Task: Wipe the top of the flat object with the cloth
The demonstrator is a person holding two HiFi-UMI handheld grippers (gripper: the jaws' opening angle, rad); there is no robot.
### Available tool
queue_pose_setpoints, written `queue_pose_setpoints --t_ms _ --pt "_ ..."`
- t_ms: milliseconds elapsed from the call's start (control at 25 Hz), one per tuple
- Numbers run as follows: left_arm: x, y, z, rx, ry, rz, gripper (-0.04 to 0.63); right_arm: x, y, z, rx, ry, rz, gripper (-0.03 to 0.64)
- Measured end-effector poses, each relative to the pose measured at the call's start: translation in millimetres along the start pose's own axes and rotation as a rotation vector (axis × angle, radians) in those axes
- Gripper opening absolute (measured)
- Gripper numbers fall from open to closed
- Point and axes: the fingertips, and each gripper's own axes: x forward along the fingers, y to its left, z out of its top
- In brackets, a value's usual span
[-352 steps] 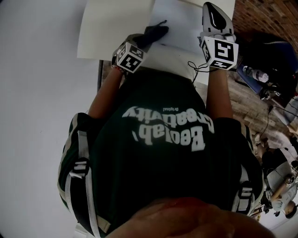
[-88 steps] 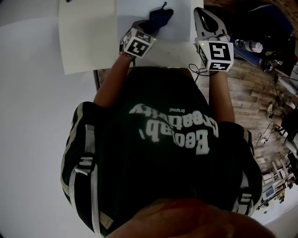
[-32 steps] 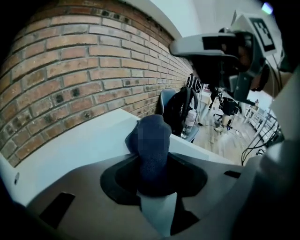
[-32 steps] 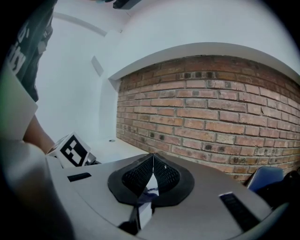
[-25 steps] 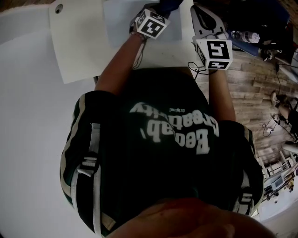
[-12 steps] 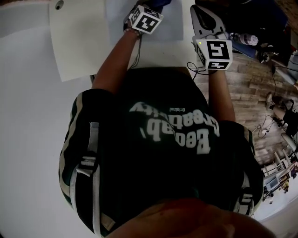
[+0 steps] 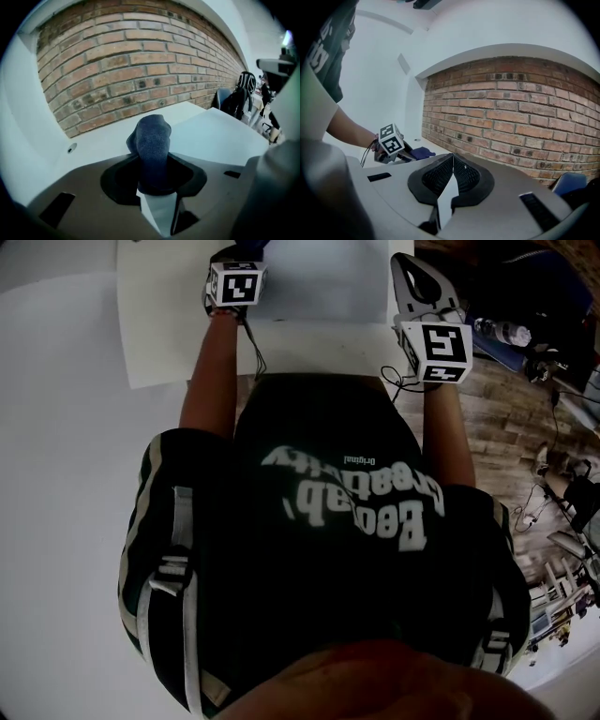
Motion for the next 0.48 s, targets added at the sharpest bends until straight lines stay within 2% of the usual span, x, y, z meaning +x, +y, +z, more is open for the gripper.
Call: queue_pose_setpoints --t_ms 120,480 --pt "2.0 -25.5 12.3 0.094 -0.011 -0.023 0.150 -2.4 -2.7 2.2 -0.001 -0.003 -0.011 -0.005" --pt "10.3 -197.3 60.3 0.351 -0.089 -0.294 0.150 -24.8 -15.8 -1.4 -0.007 0.000 -0.069 -0.005"
